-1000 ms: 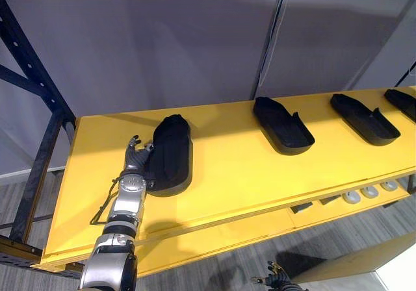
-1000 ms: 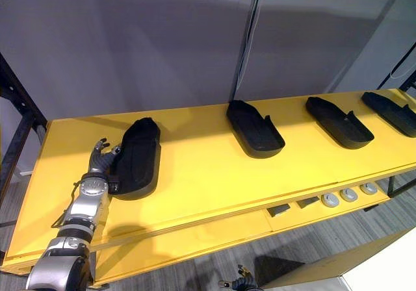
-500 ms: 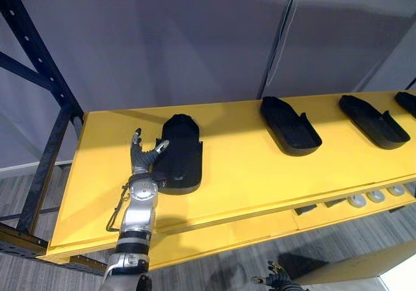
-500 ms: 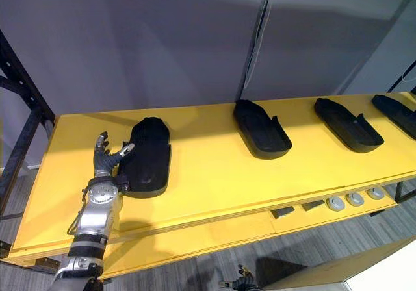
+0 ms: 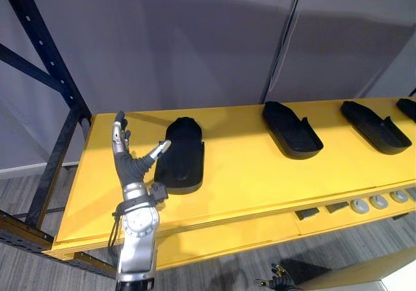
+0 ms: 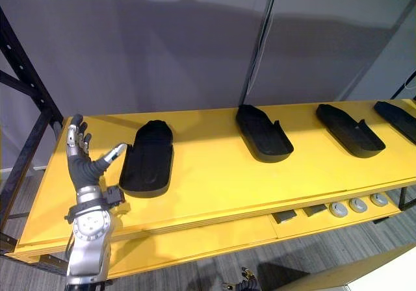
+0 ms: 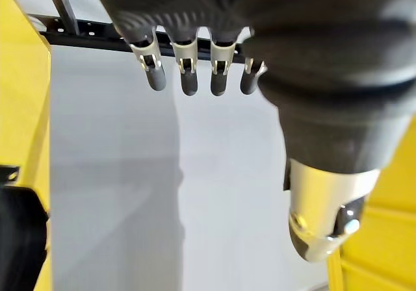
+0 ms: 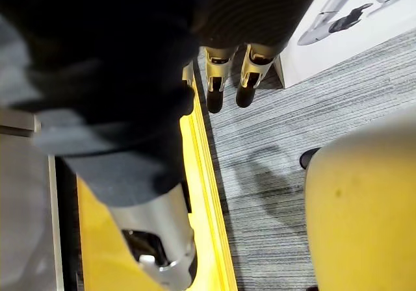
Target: Walk over and take plastic housings, then place them on the shelf
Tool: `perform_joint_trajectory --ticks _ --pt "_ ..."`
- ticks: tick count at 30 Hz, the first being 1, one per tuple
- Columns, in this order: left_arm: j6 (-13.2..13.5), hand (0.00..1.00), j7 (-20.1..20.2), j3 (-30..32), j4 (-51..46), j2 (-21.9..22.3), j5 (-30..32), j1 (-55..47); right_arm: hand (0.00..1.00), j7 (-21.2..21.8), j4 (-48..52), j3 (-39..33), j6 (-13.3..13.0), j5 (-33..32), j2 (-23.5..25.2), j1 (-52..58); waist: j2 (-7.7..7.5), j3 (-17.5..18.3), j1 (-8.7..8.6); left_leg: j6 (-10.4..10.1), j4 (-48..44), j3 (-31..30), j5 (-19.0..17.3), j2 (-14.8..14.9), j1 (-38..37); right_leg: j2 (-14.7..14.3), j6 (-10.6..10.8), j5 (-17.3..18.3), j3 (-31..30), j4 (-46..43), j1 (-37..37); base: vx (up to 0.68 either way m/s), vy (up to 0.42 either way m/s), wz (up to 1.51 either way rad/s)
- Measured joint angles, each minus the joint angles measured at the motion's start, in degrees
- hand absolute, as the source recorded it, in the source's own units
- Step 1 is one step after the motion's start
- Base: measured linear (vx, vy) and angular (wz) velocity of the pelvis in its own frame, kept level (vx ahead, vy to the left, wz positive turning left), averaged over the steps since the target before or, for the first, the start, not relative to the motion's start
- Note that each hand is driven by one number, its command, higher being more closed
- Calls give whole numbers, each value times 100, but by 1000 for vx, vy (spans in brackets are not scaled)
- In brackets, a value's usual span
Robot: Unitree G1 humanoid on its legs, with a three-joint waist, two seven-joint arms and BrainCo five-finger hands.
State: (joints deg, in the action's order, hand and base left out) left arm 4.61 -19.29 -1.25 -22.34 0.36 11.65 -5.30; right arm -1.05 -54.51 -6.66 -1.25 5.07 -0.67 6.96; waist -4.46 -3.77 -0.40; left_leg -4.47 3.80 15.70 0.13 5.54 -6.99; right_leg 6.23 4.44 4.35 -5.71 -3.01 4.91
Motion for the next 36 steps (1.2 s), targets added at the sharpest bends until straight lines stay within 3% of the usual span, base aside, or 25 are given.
perform_joint_trajectory --ticks 7,17,23,30,36 --pt "148 100 229 -373 113 245 18 -1062 0 -79 228 12 -6 0 9 202 43 45 150 -51 -221 -40 -121 90 95 -46 1 -1 71 -69 12 -2 -4 3" --pt "69 100 636 -546 1106 261 -35 -1223 0 -174 406 34 -1 -2 43 359 111 120 265 -58 -345 -98 -209 164 170 -64 4 5 177 -139 1 -28 -8 4" --pt "31 100 843 -797 1654 241 -7 -1140 0 -232 486 118 0 -2 99 424 144 268 262 -61 -289 8 -101 133 169 -47 31 74 161 -153 -87 -20 0 -6" --pt "-41 100 833 -976 2383 229 104 -750 0 -238 451 238 7 0 126 425 168 344 248 -56 113 41 161 98 -27 -83 32 74 165 -137 -95 -6 0 0" --pt "-68 100 750 -975 2798 195 222 -401 0 -238 439 237 8 1 123 408 195 367 165 -55 135 40 182 89 -46 -78 31 71 170 -63 -97 -57 2 0"
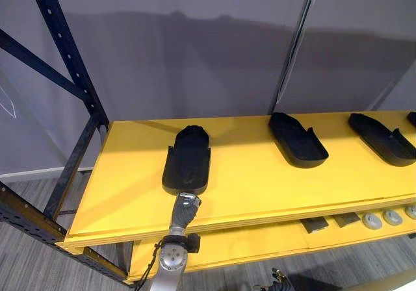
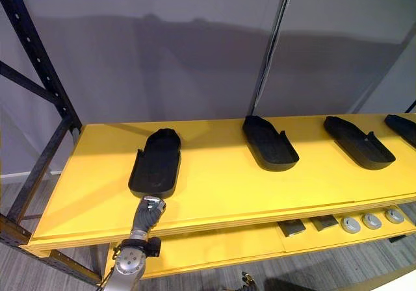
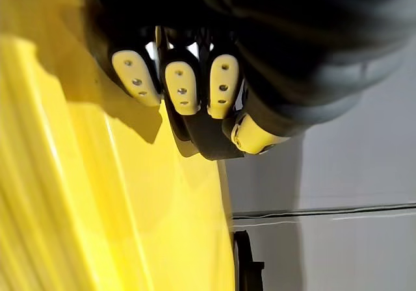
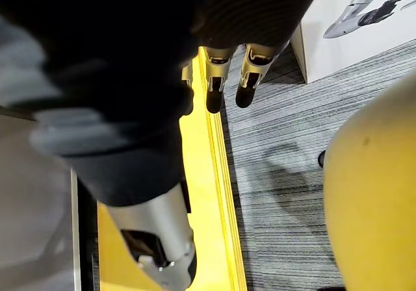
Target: Walk over and take plastic housings, then place them on the shelf
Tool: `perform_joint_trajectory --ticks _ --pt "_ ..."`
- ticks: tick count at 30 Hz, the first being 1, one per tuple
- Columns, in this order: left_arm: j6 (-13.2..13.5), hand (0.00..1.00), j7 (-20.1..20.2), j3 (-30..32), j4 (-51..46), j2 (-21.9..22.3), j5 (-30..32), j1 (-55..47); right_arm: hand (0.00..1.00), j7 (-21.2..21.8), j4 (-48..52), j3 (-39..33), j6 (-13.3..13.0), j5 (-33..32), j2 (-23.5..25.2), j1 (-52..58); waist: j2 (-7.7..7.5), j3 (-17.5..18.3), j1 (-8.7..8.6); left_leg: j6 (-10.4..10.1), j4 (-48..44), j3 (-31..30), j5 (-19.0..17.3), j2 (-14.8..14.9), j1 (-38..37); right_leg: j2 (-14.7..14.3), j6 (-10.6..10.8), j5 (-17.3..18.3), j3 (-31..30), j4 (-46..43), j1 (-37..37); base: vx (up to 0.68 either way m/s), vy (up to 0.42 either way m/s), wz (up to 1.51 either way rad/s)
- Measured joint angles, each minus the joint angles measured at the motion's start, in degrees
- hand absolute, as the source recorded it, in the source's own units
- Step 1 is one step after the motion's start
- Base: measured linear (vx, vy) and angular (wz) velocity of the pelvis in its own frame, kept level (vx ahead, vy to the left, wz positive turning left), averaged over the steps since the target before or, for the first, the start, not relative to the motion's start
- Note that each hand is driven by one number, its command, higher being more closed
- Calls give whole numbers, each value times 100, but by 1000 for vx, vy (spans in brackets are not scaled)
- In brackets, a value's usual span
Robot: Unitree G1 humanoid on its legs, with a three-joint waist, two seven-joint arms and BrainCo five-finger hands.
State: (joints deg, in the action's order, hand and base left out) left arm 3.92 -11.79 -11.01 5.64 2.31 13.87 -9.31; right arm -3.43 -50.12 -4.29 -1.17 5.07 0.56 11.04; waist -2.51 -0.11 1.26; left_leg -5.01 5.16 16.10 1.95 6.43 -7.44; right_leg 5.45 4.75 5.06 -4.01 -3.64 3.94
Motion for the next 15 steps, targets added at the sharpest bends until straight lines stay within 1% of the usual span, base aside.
perform_joint_trajectory --ticks 2,7,11,15 --pt "-15 100 -56 2 193 -15 18 182 0 0 -2 0 0 0 -9 -13 24 18 -44 -1 4 1 1 1 3 -4 -2 -4 0 31 5 -34 2 -1" --pt "-14 100 -158 13 514 -53 122 541 0 0 -153 -3 1 3 -28 -108 22 23 -62 -2 4 -2 0 5 24 -11 -14 -41 4 129 30 0 0 0" --pt "-15 100 -182 58 732 -115 123 800 0 0 -335 -7 2 60 -35 -252 14 24 -173 -3 5 -5 -1 6 26 -12 -26 -135 13 318 134 0 0 0" --pt "-15 100 -172 52 956 -124 130 1030 0 0 -348 -11 2 106 -35 -277 7 26 -206 -4 6 -9 -2 6 25 -14 -31 -140 14 336 147 -8 -1 0"
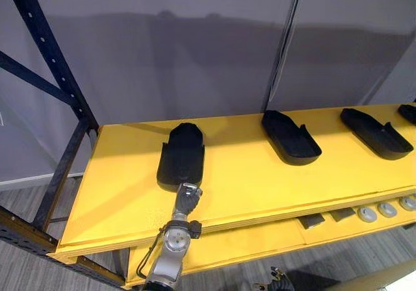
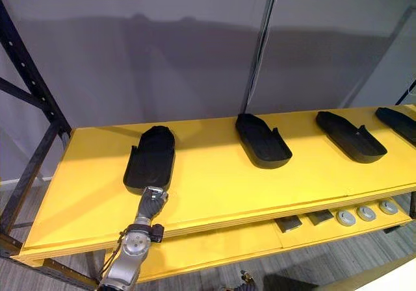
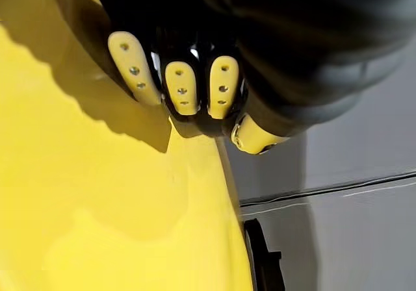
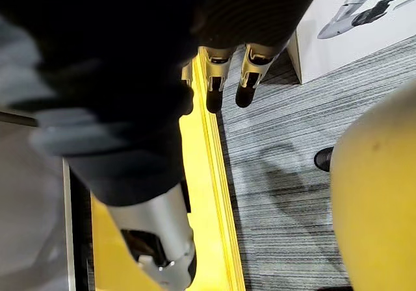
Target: Walk over and take plastic housings, then place them on the shelf
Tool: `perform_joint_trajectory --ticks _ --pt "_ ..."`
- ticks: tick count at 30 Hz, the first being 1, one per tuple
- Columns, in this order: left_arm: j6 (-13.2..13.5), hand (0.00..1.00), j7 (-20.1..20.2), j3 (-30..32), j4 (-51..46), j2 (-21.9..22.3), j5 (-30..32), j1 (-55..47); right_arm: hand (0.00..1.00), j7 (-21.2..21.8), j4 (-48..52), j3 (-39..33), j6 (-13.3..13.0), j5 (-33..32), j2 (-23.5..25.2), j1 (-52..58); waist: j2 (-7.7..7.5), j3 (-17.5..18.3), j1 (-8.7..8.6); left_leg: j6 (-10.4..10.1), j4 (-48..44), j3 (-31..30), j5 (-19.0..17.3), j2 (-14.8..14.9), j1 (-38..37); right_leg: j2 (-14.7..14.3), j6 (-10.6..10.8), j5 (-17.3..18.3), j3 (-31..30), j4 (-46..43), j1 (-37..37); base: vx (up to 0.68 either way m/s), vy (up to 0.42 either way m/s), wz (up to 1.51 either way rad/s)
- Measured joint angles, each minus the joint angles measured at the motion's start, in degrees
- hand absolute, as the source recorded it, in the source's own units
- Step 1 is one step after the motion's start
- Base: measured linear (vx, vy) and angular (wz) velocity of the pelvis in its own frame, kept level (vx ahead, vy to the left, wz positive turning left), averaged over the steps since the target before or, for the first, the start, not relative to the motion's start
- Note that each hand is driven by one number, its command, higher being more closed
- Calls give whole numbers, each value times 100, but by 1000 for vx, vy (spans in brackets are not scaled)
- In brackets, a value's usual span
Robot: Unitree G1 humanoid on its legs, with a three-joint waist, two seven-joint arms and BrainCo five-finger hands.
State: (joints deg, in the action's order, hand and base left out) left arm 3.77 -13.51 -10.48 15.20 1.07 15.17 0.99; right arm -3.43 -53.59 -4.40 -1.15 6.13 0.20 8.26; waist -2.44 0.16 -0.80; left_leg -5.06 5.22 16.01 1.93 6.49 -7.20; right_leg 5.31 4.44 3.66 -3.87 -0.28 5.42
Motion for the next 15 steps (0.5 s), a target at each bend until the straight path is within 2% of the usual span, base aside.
perform_joint_trajectory --ticks 5,15 --pt "46 100 -1 1 231 -126 75 184 0 1 -139 0 0 10 -27 -122 -15 -11 -113 -2 1 -2 -3 -3 -1 0 -2 -8 -7 2 -1 -39 -4 0" --pt "125 100 -1 -2 399 -185 75 387 0 2 -197 -1 -1 18 -34 -184 -33 -43 -172 -12 -3 3 -15 -8 15 0 -3 -12 -27 7 -28 -17 -2 0"
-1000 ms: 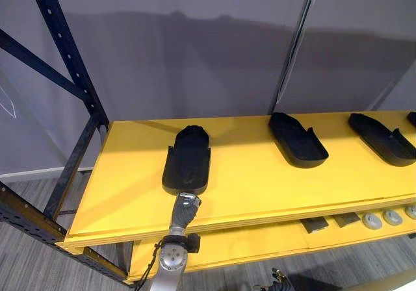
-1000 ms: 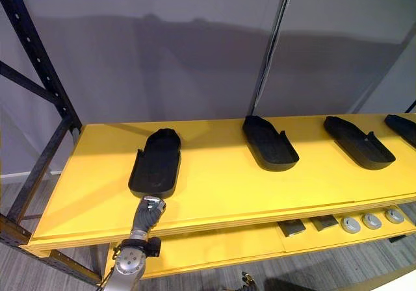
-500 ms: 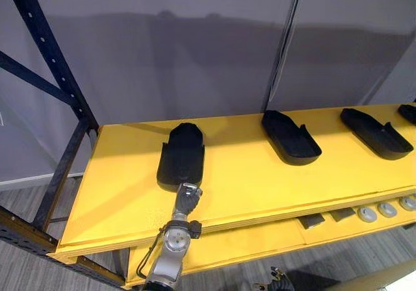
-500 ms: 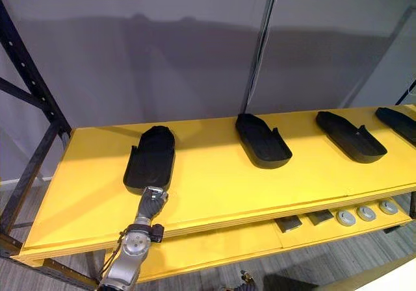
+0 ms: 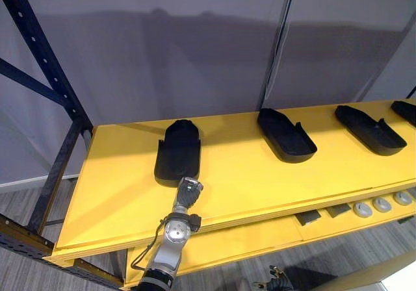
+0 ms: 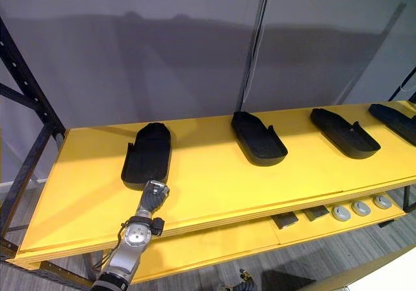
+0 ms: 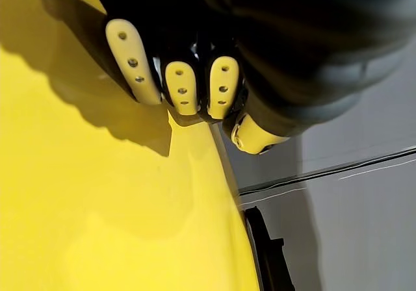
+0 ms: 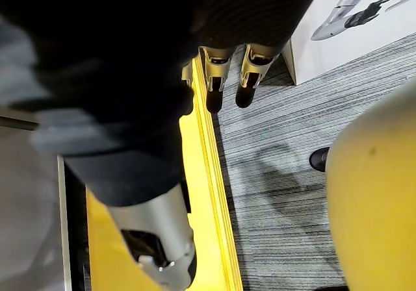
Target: Walk over and take plastic housings, then place them on the shelf
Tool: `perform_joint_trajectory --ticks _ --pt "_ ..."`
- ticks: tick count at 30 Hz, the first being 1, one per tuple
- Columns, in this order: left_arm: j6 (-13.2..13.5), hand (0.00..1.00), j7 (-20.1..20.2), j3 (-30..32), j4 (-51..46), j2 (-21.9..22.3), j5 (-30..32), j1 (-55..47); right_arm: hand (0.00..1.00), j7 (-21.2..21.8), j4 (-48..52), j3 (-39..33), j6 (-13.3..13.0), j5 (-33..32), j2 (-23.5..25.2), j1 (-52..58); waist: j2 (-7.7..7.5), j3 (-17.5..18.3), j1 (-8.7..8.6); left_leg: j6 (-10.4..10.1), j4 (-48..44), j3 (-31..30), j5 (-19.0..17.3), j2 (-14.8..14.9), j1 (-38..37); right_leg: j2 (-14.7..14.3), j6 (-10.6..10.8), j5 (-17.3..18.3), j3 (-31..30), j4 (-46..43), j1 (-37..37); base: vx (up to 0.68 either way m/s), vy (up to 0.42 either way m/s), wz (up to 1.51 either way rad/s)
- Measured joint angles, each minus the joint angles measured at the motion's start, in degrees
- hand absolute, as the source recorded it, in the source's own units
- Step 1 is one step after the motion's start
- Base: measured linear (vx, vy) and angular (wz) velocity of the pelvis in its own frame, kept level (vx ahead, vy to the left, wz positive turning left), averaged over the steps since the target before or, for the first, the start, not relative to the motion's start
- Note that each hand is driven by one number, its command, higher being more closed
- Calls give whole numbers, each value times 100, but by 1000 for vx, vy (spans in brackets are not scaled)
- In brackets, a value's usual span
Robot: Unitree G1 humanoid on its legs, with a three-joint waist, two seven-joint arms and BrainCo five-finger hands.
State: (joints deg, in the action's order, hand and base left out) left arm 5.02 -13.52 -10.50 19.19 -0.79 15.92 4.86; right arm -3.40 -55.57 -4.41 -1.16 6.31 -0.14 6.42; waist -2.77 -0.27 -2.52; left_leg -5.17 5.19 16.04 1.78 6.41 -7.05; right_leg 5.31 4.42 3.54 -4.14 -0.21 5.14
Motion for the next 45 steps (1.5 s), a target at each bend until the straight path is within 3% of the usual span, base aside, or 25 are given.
perform_joint_trajectory --ticks 5,10,14,16,22,26,29,32,33,37,38,41,45 --pt "-43 100 18 -12 -262 -9 -31 -87 0 0 6 4 -1 0 2 -20 -8 -43 -6 -2 -18 0 -2 0 -2 1 -2 -4 0 5 4 0 0 0" --pt "-79 100 39 -274 -2325 -206 -107 -877 0 2 14 5 -4 -3 -2 -30 -23 -117 52 -1 -22 -1 -3 3 2 9 -2 -9 -9 -39 29 0 0 1" --pt "277 100 20 -120 -3948 -229 -254 -1301 0 4 15 5 -9 -3 -26 23 -13 -117 205 16 -24 -23 -43 12 -3 3 0 -5 -7 -103 44 0 0 2" --pt "518 100 -58 238 -4530 -213 -488 -1567 0 9 9 7 -9 -2 -21 30 9 -126 251 -8 -30 -64 -111 7 -3 8 28 25 16 -149 56 -46 -4 8" --pt "709 100 -717 1758 -5354 127 -879 -2371 0 4 -18 -1 -4 11 -6 66 26 -152 473 55 -2 -438 -55 -57 -8 86 101 198 398 -339 194 -36 -24 33" --pt "712 100 -1027 2492 -5353 386 -1036 -2926 0 4 -30 21 1 89 13 96 -26 -183 680 84 -7 -685 -28 -115 6 150 123 275 670 -393 307 -4 -27 33" --pt "641 100 -1045 2828 -4905 535 -1242 -3191 0 7 7 123 6 129 11 94 -40 -186 727 93 -23 -698 -24 -123 5 179 129 281 686 -423 304 -1 -4 4" --pt "378 100 -934 3139 -3740 634 -1362 -3167 0 20 88 369 31 134 6 88 -73 -218 768 89 -133 -673 -97 -122 27 201 127 293 674 -453 302 -24 -3 -4" --pt "172 100 -797 3235 -3073 667 -1420 -3163 0 32 107 488 47 151 30 63 -110 -223 765 87 -264 -664 -176 -120 96 212 120 316 674 -471 289 -39 -6 -5" --pt "-265 100 -442 3270 -1396 658 -1455 -3139 0 63 282 565 131 244 88 67 -119 -225 756 100 -482 -656 -243 -136 170 232 87 377 673 -544 255 -8 -3 -1" --pt "-387 0 -337 3253 -780 645 -1450 -3107 0 63 340 565 143 249 114 83 -119 -224 751 96 -499 -650 -227 -136 169 233 88 386 673 -544 256 0 0 0" --pt "-536 0 -112 3117 608 550 -1408 -2875 0 61 357 566 163 250 136 107 -118 -224 751 89 -484 -642 -223 -151 165 242 93 405 677 -544 220 0 0 0" --pt "-521 0 137 2970 1264 427 -1163 -2570 0 41 437 540 161 249 133 147 -104 -225 737 90 -423 -612 -214 -171 144 254 98 418 661 -539 192 13 3 -3"
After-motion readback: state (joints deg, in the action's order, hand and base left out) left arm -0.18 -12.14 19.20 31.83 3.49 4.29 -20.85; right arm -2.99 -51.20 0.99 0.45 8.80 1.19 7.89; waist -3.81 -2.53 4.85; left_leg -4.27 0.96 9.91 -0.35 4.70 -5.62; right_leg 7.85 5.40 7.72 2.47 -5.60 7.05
